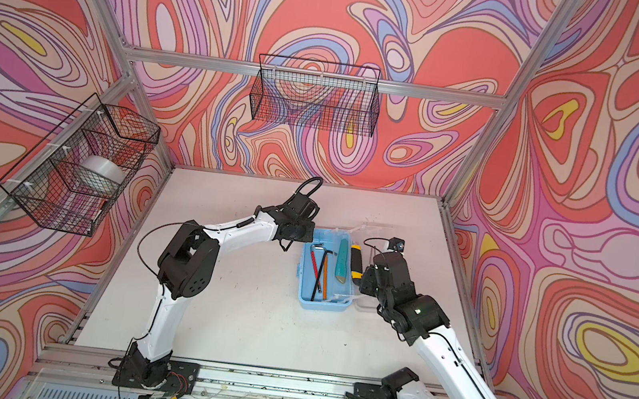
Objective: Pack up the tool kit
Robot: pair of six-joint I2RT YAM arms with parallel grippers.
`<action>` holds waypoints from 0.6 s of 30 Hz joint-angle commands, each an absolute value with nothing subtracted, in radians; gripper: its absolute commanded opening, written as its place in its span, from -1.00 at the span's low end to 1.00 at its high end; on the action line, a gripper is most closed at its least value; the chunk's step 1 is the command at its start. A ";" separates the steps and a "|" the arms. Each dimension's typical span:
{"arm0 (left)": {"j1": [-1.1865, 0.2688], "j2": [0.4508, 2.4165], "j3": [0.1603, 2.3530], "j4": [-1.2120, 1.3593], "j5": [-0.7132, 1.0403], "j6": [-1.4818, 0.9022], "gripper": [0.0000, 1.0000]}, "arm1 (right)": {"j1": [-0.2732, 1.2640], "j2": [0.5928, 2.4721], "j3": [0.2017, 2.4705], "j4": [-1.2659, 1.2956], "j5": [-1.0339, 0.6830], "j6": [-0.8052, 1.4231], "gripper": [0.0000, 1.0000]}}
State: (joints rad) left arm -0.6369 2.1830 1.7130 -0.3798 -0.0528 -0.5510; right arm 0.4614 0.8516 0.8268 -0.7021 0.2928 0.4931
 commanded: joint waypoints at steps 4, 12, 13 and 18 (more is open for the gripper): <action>-0.554 2.121 1.587 -0.388 -0.092 -0.542 -0.71 | 0.465 0.816 0.780 -0.669 0.351 0.561 -0.21; -0.499 2.048 1.510 -0.358 -0.099 -0.500 -0.71 | 0.392 0.729 0.706 -0.639 0.341 0.654 -0.17; -0.493 2.040 1.506 -0.361 -0.113 -0.493 -0.72 | 0.377 0.705 0.698 -0.647 0.342 0.660 -0.16; -0.461 2.002 1.463 -0.328 -0.109 -0.483 -0.72 | 0.345 0.640 0.662 -0.697 0.324 0.691 -0.17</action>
